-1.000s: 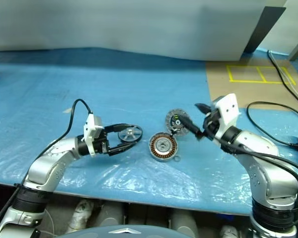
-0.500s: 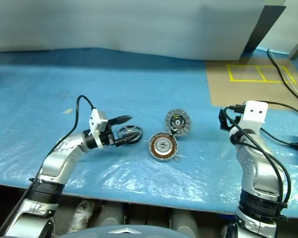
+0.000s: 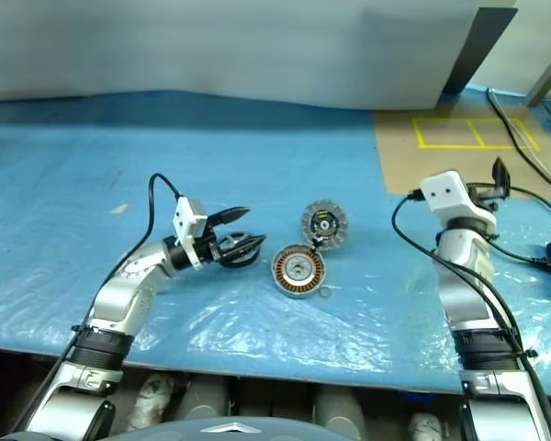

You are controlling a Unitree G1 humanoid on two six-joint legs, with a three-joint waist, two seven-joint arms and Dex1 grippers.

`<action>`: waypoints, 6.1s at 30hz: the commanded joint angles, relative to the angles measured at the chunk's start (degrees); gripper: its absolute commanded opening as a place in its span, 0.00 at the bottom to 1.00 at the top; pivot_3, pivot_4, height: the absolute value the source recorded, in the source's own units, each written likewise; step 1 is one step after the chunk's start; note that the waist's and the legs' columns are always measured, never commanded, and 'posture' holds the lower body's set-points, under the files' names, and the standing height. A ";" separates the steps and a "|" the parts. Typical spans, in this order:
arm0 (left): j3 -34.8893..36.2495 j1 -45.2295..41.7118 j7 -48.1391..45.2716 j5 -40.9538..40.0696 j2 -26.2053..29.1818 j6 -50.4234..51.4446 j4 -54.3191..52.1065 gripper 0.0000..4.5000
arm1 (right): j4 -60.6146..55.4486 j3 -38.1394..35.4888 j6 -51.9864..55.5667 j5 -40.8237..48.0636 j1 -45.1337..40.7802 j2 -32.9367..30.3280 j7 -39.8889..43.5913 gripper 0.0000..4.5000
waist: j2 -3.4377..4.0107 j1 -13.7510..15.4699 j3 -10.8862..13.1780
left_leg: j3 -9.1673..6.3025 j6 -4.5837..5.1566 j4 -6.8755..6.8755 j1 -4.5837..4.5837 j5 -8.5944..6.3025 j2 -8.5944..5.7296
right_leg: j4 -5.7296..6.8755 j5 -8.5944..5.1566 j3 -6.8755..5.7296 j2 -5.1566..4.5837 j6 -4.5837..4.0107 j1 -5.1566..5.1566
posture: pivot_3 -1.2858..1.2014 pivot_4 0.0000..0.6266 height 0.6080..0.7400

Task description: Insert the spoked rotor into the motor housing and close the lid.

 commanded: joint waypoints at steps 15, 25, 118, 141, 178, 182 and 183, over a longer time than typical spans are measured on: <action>0.77 0.77 -3.16 -2.77 3.57 3.50 -4.07 0.89 | -34.02 -18.01 28.84 58.30 5.73 4.18 37.37 0.90 | -0.01 0.51 0.01 | -0.07 0.04 0.06 -0.01 0.00 0.00 | -0.01 0.00 -0.07 -0.08 -0.04 0.09 | 0.52 0.24 1.00; -0.07 1.86 -5.55 -3.35 4.88 5.62 -5.72 0.89 | -42.70 -5.50 27.07 61.53 13.71 -26.65 71.44 0.90 | -0.01 0.74 0.05 | -0.08 0.07 -0.04 0.08 -0.01 0.05 | -0.30 -0.18 -0.14 -0.08 -0.29 0.41 | 0.52 0.24 1.00; -0.16 13.09 1.54 -2.07 3.46 2.96 -12.42 0.89 | 16.16 38.38 -50.45 6.45 -30.69 -4.14 98.73 0.43 | -0.22 -1.49 -0.01 | 0.01 0.56 0.50 -0.11 -0.06 0.57 | -0.01 0.05 -0.51 0.04 -0.80 0.20 | 0.52 0.24 1.00; -0.38 13.09 0.84 -3.46 4.70 5.56 -14.66 0.89 | -13.22 24.67 -16.57 31.36 -26.06 -12.48 105.50 0.75 | -0.21 -0.82 0.01 | 0.14 0.74 0.55 -0.62 0.05 0.83 | 0.00 0.18 -0.50 0.23 -0.98 -0.38 | 0.52 0.24 1.00; -0.95 8.39 -5.16 -4.35 10.15 10.30 -15.19 0.89 | -24.45 11.92 8.97 32.39 24.73 -5.38 62.81 0.75 | -0.13 0.38 0.03 | 0.51 0.27 -0.03 -0.12 0.07 0.56 | -0.30 0.05 -0.05 0.16 -0.68 -0.27 | 0.52 0.24 1.00; -0.65 8.68 -5.51 -4.05 10.14 9.75 -14.55 0.89 | -24.83 11.98 9.47 32.50 25.34 -5.62 62.78 0.71 | -0.13 0.40 0.02 | 0.51 0.28 -0.02 -0.10 0.07 0.54 | -0.30 0.05 -0.05 0.15 -0.69 -0.21 | 0.52 0.24 1.00; -0.62 8.80 -5.56 -3.97 10.10 9.58 -14.43 0.89 | -24.99 12.01 9.51 32.45 25.48 -5.70 62.70 0.67 | -0.14 0.40 0.02 | 0.50 0.28 -0.01 -0.08 0.07 0.54 | -0.30 0.05 -0.05 0.15 -0.69 -0.18 | 0.52 0.24 1.00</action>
